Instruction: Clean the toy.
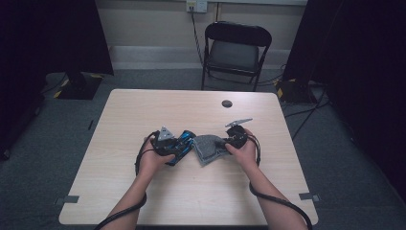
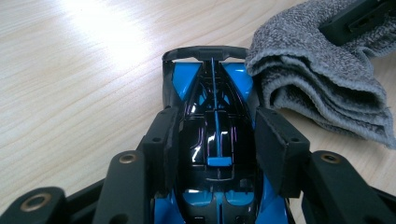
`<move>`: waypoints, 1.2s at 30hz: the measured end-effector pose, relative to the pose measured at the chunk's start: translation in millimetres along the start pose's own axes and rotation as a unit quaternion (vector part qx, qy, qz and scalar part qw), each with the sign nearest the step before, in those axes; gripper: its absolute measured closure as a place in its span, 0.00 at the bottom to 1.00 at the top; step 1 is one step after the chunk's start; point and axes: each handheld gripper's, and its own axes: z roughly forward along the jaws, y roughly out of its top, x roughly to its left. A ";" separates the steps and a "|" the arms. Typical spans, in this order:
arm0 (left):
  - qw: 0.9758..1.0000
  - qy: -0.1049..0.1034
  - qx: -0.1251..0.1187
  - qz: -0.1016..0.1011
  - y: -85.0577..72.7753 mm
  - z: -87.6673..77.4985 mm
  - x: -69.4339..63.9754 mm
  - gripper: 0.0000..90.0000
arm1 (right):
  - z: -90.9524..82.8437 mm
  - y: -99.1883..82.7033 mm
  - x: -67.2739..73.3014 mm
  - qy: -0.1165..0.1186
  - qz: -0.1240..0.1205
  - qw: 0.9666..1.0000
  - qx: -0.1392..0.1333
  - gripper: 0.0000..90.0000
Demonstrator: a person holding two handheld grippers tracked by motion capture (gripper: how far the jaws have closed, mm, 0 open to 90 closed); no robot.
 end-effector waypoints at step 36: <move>1.000 0.001 -0.002 0.001 0.1 0.6 -0.2 0.57 | -9.9 2.4 -21.3 -0.044 0.030 0.999 -0.007 0.76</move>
